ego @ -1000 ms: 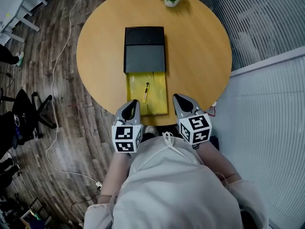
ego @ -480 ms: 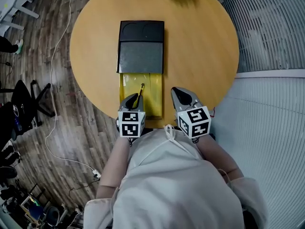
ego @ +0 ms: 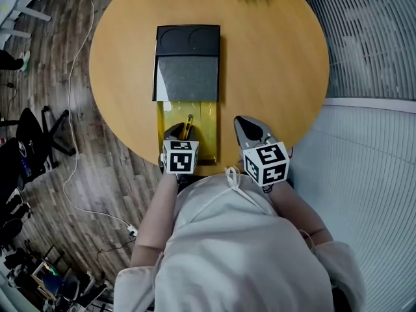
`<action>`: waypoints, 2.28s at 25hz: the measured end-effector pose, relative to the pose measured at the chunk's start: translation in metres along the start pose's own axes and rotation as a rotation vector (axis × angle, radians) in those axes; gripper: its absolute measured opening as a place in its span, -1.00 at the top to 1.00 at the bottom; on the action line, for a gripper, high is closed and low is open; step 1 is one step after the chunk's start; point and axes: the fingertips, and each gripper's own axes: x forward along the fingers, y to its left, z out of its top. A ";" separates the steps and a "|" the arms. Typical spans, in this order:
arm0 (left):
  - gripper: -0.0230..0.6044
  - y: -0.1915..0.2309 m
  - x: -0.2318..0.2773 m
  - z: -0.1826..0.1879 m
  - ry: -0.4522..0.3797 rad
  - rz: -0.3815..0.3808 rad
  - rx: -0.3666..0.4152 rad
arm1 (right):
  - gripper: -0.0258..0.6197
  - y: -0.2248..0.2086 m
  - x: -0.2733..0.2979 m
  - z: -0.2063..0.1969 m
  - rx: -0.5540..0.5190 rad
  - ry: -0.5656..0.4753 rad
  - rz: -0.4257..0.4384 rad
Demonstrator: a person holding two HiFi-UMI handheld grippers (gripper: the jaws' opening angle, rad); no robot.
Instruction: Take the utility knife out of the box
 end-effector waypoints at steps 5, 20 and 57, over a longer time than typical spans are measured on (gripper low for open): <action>0.63 0.001 0.006 -0.003 0.024 0.042 0.037 | 0.92 -0.009 -0.001 0.002 0.008 -0.002 -0.005; 0.72 -0.004 0.001 -0.005 0.059 0.021 0.059 | 0.92 -0.005 -0.020 -0.001 0.012 -0.015 -0.029; 0.72 -0.017 -0.264 0.166 -0.814 0.003 0.106 | 0.92 0.065 -0.102 0.098 -0.089 -0.355 -0.080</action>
